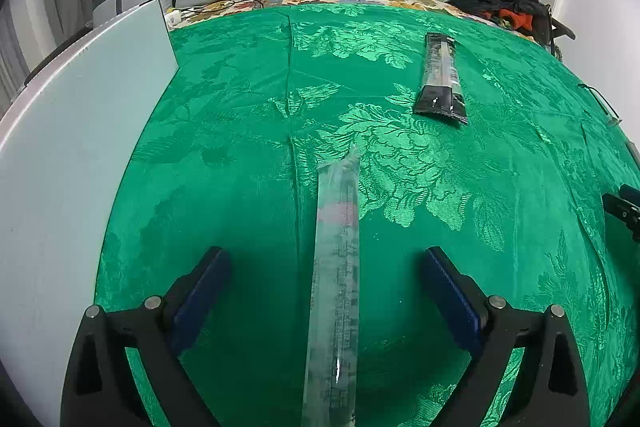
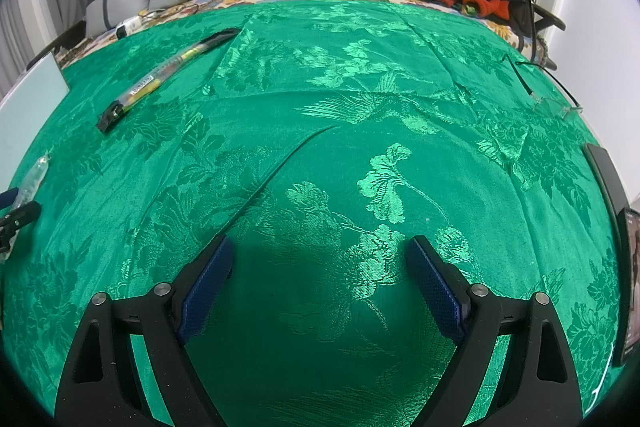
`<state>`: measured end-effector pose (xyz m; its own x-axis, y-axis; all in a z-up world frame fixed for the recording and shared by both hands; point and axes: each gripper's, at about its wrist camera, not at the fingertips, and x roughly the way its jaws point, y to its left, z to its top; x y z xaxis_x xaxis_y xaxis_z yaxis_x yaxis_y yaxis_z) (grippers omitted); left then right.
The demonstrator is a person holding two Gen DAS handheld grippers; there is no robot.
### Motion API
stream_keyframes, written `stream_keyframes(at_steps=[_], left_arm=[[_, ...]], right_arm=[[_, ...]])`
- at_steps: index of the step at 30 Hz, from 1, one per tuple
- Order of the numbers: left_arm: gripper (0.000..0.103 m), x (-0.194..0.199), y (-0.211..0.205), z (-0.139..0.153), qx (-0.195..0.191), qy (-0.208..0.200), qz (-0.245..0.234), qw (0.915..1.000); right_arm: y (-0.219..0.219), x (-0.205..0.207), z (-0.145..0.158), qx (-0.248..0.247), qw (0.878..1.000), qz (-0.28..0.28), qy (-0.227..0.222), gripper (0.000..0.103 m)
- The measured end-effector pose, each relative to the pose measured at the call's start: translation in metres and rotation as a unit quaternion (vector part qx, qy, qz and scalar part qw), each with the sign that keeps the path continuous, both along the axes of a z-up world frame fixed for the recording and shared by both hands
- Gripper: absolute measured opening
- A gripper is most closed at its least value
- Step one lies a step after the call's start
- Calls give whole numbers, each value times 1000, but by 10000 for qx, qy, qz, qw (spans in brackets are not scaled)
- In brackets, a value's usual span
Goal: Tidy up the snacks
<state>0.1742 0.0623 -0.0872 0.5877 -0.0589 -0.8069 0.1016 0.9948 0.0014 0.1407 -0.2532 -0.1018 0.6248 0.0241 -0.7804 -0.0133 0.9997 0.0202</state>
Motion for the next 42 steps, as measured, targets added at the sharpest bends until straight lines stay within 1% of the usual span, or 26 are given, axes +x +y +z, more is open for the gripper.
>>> stream_keyframes(at_steps=[4, 17, 22, 42], left_arm=[[103, 2, 2, -1, -4, 63, 43, 10000], [103, 1, 2, -1, -1, 58, 57, 10000], [103, 1, 1, -1, -3, 58, 66, 10000], [103, 0, 2, -1, -3, 57, 68, 10000]], right_arm=[[0, 0, 0, -2, 10000, 0, 0, 91], [0, 0, -1, -62, 10000, -18, 10, 92], [-4, -1, -1, -15, 10000, -41, 25, 95], [-4, 0, -1, -25, 10000, -40, 24, 95]])
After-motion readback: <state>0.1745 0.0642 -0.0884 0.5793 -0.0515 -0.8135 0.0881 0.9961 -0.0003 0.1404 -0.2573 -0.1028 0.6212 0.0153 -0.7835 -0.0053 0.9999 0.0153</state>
